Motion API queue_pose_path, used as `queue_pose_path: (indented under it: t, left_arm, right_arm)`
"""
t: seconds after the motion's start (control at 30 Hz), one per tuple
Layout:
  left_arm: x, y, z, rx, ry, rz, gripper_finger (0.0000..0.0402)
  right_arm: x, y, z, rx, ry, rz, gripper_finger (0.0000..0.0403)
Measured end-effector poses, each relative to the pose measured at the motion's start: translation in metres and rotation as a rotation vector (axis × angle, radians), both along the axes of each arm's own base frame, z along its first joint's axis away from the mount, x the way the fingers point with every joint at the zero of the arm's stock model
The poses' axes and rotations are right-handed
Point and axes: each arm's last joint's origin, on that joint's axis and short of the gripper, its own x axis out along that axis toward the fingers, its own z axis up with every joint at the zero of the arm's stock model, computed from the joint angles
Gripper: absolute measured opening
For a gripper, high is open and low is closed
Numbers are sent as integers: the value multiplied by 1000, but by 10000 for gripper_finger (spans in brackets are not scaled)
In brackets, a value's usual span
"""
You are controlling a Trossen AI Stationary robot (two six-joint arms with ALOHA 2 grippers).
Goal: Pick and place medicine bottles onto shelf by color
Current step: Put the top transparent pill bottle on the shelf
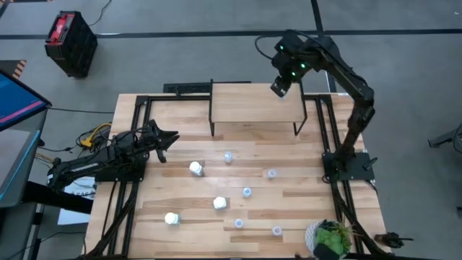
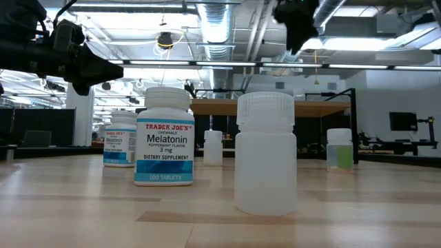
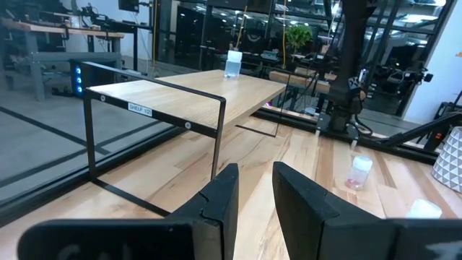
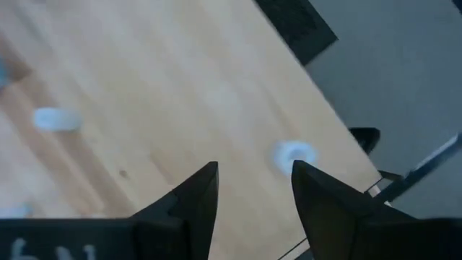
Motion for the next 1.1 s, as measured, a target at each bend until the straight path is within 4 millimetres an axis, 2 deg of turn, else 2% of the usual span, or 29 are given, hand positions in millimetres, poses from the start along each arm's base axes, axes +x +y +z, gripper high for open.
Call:
queue_pose_path:
  t: [0.2,0.33,0.47,0.8,1.1]
  left_arm:
    - [0,0,0,0,0,0,75]
    - [0,0,0,0,0,4,75]
    - [0,0,0,-3,-2,6,75]
    - [0,0,0,4,1,7,75]
    - [0,0,0,-22,-10,7,75]
  right_arm:
    - [-16,63,13,-7,-45,124,194]
    - [-28,101,8,23,-43,203,194]
    - [-34,130,-5,72,-57,215,191]
    - [-28,177,-53,167,58,280,184]
    - [-9,209,-103,170,137,411,180]
